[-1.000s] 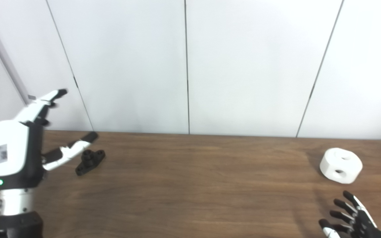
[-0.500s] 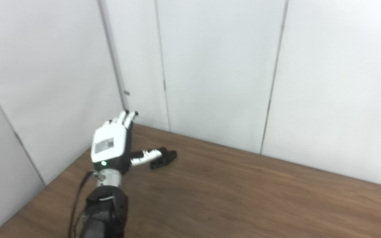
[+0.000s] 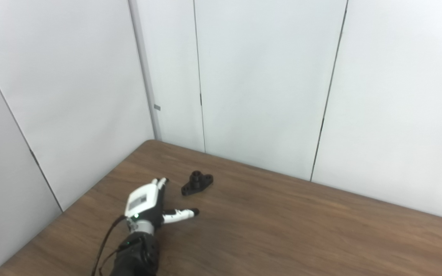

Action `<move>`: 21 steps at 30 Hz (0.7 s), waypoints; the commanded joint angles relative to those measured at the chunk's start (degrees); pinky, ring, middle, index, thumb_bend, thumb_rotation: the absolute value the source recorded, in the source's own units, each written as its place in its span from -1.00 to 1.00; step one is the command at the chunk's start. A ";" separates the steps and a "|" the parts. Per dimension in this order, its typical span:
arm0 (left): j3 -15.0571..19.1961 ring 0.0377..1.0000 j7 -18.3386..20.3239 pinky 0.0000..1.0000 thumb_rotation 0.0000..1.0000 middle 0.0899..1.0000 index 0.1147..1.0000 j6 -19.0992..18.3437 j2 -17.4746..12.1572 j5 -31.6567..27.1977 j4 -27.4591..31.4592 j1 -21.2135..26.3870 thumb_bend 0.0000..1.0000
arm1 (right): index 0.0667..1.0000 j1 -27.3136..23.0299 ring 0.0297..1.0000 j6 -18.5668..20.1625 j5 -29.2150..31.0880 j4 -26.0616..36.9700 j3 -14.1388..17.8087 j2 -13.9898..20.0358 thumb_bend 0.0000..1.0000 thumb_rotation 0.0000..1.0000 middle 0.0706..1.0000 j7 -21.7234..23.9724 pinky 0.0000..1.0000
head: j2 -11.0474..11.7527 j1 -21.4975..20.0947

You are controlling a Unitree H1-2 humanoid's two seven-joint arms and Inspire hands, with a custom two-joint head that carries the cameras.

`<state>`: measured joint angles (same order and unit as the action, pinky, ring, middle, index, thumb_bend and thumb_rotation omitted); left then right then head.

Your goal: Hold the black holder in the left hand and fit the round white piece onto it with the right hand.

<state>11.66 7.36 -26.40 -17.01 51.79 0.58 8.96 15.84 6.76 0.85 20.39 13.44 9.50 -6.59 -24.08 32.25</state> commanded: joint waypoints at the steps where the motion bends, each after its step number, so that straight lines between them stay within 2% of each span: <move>1: -0.57 0.94 -2.76 1.00 0.25 1.00 0.89 -0.27 -1.04 -0.63 -0.76 3.12 1.00 | 0.76 0.00 0.51 -0.98 0.82 0.70 1.17 0.11 -0.31 -0.09 0.64 0.20 0.24 | -0.18 0.48; 5: -1.68 0.95 -3.84 1.00 0.22 1.00 0.88 -0.46 -0.73 -1.52 -3.37 4.25 1.00 | 0.73 0.10 0.49 -1.57 2.44 0.54 1.90 0.13 -0.33 -0.22 0.62 0.69 0.22 | -0.40 1.10; 10: -2.63 0.99 -5.69 1.00 0.14 1.00 0.88 -0.43 -0.47 -3.76 -7.04 5.92 1.00 | 0.74 0.25 0.43 -1.76 3.01 0.85 2.47 0.04 -0.27 -0.19 0.57 0.98 0.18 | -0.50 1.46; 16: -3.57 1.00 -10.77 1.00 0.05 1.00 0.87 -0.31 -0.11 -7.21 -12.88 8.39 1.00 | 0.73 1.06 0.42 -1.29 2.84 1.74 3.00 0.22 -0.29 -0.23 0.60 1.20 0.17 | -0.32 1.91; 21: -5.04 1.00 -13.58 1.00 0.02 1.00 0.85 -0.24 -1.27 -8.39 -16.04 10.08 1.00 | 0.72 1.87 0.42 -2.78 2.44 1.13 3.61 1.00 -0.27 -0.21 0.61 1.88 0.16 | -0.69 1.93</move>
<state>7.00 -5.91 -26.39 -17.36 44.62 -14.24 17.36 17.18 6.09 3.75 20.31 16.13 9.51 -4.63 -24.61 34.19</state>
